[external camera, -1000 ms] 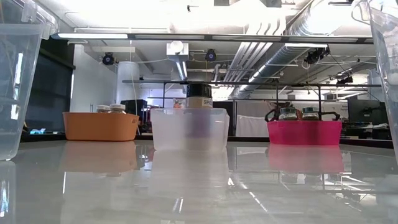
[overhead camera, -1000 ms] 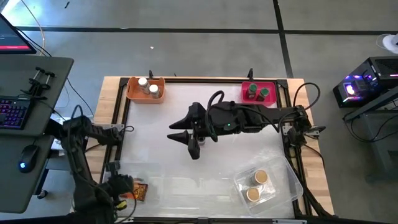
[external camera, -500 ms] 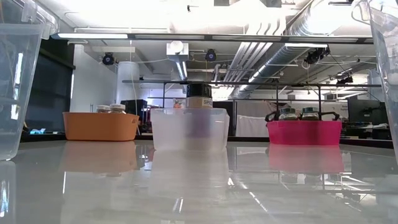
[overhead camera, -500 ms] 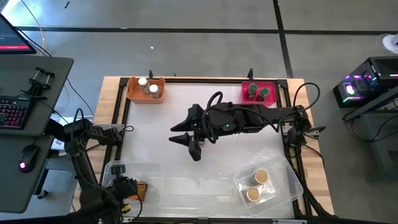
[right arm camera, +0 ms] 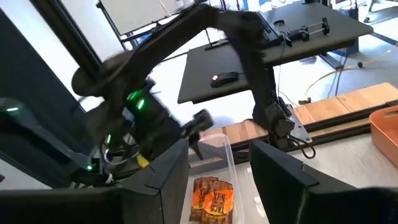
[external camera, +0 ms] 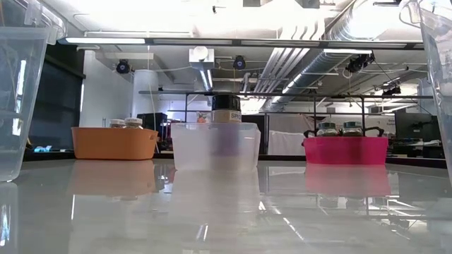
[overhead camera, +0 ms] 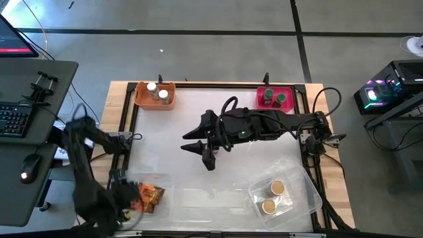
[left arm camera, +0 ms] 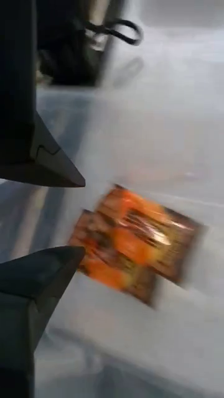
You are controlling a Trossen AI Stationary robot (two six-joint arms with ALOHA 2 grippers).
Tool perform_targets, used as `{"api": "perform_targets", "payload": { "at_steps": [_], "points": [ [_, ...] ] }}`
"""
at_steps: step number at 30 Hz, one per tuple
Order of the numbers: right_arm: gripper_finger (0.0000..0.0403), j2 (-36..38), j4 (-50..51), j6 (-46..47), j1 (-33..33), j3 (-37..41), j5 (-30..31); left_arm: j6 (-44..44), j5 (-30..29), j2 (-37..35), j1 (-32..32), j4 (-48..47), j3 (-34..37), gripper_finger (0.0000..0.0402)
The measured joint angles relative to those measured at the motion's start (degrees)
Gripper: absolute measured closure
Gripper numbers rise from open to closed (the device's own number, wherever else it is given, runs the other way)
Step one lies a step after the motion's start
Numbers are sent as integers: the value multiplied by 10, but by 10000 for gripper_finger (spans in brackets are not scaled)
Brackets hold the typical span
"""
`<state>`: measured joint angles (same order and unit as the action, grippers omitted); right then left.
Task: Sort spices by type
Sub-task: Return to Home Position
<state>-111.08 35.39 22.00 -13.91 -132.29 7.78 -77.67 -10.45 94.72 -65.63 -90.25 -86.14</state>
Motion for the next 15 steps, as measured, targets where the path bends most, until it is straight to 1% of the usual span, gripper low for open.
{"api": "perform_targets", "payload": {
  "at_steps": [2, 5, 7, 9, 11, 13, 14, 15],
  "points": [
    [238, 9, 2, -3, 0, 0, -3, -17, -54, -57, 0, 13, -1, 250],
    [238, 20, 6, -15, 0, -1, -4, -31, -173, -142, 5, 35, -2, 257],
    [238, 24, 16, -17, -1, -1, -3, -11, -264, -193, 13, 51, -2, 273],
    [241, 27, 46, -42, -4, -1, 0, 11, -364, -236, 26, 46, -2, 299],
    [253, 27, 89, -71, -8, -1, 5, 50, -462, -274, 46, 46, -2, 338],
    [276, 27, 143, -77, -10, 0, 13, 91, -535, -307, 74, 46, -1, 381],
    [290, 27, 173, -76, -11, 0, 20, 102, -564, -325, 90, 48, 2, 391],
    [308, 25, 203, -69, -12, 0, 39, 110, -587, -341, 106, 51, 7, 392]
  ]
}}
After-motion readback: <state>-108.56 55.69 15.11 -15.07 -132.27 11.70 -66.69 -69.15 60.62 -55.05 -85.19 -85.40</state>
